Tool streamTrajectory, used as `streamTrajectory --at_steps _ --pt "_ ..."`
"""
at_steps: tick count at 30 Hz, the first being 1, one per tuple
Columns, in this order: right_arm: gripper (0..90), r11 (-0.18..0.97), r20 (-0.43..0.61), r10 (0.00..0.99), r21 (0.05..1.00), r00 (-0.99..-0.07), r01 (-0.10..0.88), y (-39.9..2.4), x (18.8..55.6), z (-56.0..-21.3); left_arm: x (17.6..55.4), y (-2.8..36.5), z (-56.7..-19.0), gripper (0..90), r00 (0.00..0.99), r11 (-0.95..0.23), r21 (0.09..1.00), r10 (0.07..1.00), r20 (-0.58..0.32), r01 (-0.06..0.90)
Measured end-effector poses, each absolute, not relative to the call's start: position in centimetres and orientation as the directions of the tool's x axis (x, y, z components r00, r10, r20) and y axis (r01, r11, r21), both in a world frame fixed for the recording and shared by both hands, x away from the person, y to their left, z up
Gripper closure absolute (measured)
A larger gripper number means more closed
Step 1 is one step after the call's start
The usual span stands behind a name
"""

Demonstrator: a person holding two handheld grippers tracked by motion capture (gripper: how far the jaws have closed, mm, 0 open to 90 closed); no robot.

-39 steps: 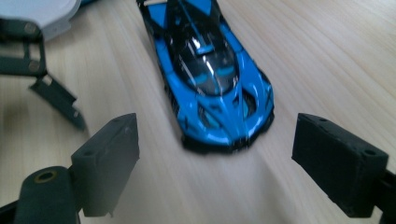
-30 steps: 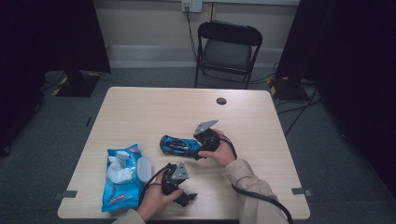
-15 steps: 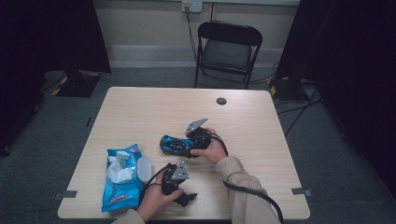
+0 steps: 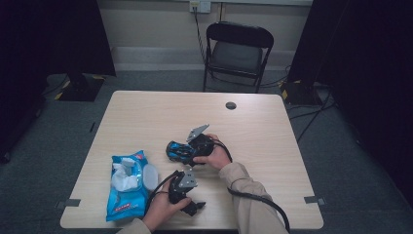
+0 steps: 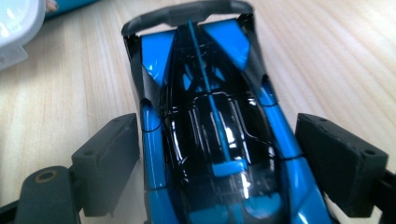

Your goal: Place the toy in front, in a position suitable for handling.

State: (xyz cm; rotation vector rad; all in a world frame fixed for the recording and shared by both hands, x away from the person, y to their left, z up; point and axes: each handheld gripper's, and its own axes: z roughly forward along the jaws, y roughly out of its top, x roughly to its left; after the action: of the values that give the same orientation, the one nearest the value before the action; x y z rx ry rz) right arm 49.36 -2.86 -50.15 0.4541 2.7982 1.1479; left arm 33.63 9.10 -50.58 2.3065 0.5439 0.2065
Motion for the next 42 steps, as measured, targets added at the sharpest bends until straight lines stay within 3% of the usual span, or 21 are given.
streamTrajectory --at_steps 10,42 --pt "26.0 0.671 0.017 0.296 0.708 -0.955 0.221 -2.9 49.2 -50.1 33.6 9.1 -50.6 0.0 0.896 -0.630 0.706 0.444 -0.015 0.324" --pt "26.1 0.544 0.091 0.504 0.739 -0.859 0.397 -7.6 49.0 -48.1 33.6 9.1 -50.6 0.0 0.896 -0.630 0.706 0.444 -0.016 0.324"
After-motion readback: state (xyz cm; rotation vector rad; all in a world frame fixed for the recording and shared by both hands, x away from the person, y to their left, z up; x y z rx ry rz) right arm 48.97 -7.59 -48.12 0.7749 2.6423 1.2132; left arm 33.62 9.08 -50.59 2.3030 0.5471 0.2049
